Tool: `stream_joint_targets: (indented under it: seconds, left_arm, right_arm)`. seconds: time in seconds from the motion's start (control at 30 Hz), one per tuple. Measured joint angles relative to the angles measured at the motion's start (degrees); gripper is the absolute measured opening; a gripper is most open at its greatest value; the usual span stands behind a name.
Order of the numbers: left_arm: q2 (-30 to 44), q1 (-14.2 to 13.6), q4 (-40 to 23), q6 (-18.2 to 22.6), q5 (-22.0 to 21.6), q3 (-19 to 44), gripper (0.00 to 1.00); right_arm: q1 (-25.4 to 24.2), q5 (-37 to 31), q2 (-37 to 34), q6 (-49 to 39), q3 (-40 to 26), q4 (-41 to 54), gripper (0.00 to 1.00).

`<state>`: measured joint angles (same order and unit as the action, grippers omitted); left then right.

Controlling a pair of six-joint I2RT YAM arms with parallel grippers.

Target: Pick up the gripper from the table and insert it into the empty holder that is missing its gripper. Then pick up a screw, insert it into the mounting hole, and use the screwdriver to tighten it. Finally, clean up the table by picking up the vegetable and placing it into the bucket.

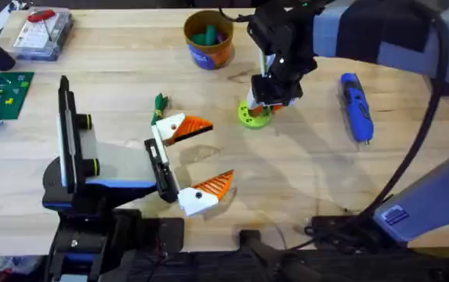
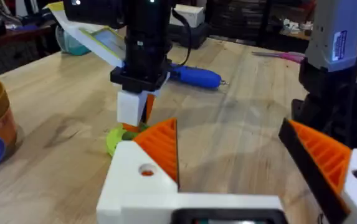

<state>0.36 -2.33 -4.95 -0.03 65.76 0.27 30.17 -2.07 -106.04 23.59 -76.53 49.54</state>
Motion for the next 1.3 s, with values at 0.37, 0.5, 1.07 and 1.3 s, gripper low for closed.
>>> stream_joint_targets:
  seconds: [0.37, 0.5, 1.07, 1.3]
  left_arm:
    - [0.0, 0.0, 0.0, 0.0, 0.0, 0.0, 0.988]
    - [0.0, 0.0, 0.0, 0.0, 0.0, 0.0, 0.987]
    - [0.0, 0.0, 0.0, 0.0, 0.0, 0.0, 0.986]
    - [0.0, 0.0, 0.0, 0.0, 0.0, 0.0, 0.986]
  right_arm:
    - [0.0, 0.0, 0.0, 0.0, 0.0, 0.1, 0.269]
    - [0.0, 0.0, 0.0, 0.0, 0.0, 0.2, 0.264]
    - [0.0, 0.0, 0.0, -0.5, -0.4, 0.0, 0.237]
    - [0.0, 0.0, 0.0, -1.1, -0.7, 0.0, 0.219]
